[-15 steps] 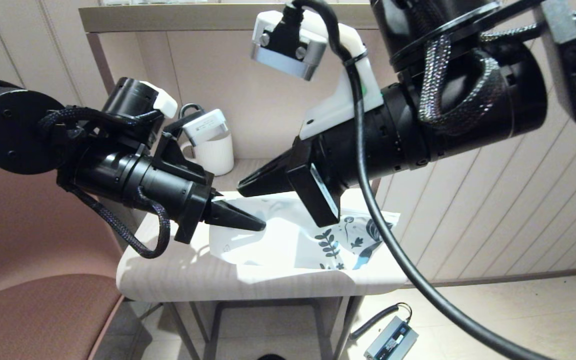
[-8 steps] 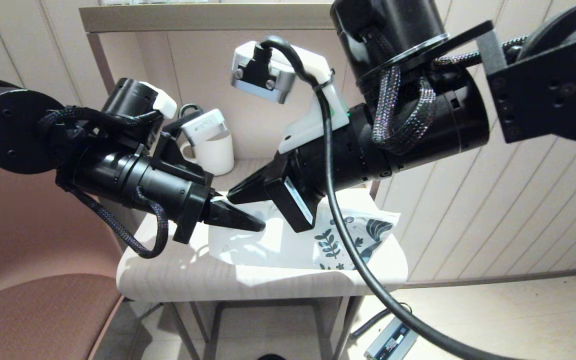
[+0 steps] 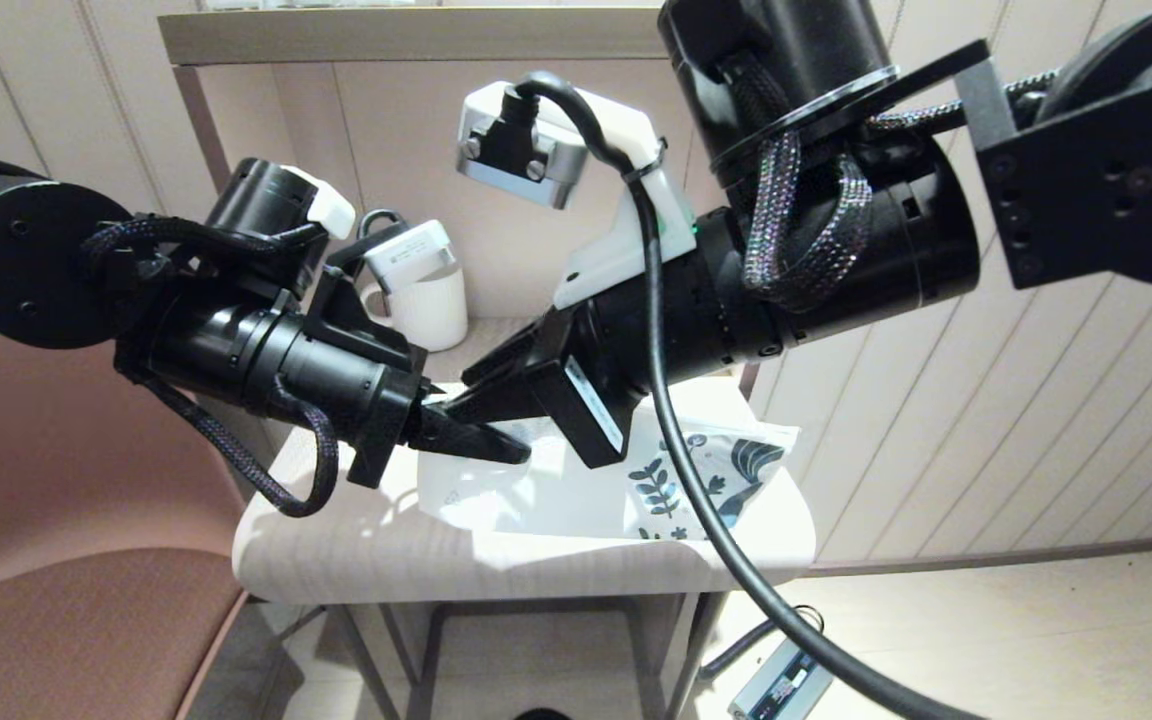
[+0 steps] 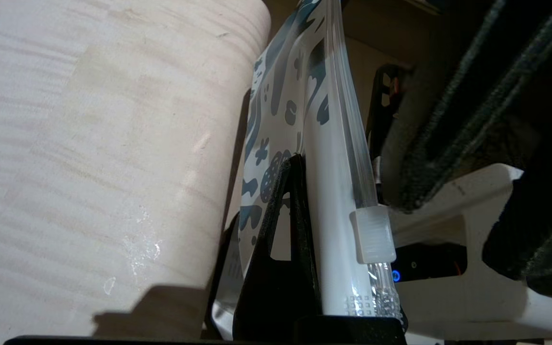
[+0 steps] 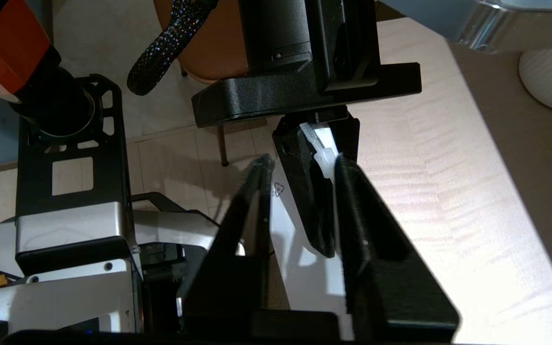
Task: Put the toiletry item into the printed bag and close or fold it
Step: Close the strorage bag and place it on the desk
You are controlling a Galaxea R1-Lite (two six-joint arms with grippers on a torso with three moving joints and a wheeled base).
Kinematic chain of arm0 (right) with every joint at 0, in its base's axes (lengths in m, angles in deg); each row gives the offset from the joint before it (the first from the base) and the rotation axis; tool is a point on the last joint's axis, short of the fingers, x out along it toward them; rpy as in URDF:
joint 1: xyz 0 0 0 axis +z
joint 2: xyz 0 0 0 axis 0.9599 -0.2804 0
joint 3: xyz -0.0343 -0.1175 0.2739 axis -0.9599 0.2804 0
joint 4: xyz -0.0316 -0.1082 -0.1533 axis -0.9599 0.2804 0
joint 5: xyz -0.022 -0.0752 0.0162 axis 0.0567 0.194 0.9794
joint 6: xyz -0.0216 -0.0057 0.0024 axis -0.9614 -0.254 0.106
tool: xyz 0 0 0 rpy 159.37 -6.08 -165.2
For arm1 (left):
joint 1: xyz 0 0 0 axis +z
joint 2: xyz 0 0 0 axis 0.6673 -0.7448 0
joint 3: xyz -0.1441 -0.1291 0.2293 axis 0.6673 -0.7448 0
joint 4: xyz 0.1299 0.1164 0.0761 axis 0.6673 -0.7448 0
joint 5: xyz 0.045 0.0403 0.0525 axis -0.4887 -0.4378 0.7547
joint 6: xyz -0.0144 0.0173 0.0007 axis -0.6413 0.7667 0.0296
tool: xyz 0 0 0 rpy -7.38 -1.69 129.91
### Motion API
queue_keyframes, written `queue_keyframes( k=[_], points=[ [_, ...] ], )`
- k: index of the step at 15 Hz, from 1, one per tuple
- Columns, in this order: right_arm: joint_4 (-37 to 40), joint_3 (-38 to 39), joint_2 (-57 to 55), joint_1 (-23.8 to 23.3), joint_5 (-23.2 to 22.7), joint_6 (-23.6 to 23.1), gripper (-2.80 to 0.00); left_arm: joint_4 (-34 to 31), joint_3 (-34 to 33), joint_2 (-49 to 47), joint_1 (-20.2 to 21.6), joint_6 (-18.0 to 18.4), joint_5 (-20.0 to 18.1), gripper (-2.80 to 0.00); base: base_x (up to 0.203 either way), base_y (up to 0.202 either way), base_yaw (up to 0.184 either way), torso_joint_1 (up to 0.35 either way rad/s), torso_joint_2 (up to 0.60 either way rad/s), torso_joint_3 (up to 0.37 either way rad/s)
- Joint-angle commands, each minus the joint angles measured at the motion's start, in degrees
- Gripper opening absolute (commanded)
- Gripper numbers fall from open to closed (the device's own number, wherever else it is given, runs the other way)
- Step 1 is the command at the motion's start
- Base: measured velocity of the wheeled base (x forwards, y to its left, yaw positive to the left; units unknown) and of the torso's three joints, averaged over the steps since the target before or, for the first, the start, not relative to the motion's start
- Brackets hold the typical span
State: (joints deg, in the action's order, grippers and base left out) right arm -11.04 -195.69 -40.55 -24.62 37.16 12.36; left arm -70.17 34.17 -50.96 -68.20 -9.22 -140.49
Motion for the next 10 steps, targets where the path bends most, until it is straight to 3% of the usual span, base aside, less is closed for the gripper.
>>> queue_keyframes(
  k=[1, 10],
  points=[
    [0.0, 0.0, 0.0, 0.0, -0.1, -0.1, 0.0, -0.2, -0.1, 0.0, 0.0, 0.1, -0.3, -2.8, 0.0, 0.0, 0.0, 0.0, 0.0, 0.0],
    [-1.5, 0.0, -2.0, -0.1, 0.0, -0.1, 0.0, -0.1, -0.4, 0.0, -0.3, 0.4, -0.4, -2.8, 0.0, 0.0, 0.0, 0.0, 0.0, 0.0]
  ],
)
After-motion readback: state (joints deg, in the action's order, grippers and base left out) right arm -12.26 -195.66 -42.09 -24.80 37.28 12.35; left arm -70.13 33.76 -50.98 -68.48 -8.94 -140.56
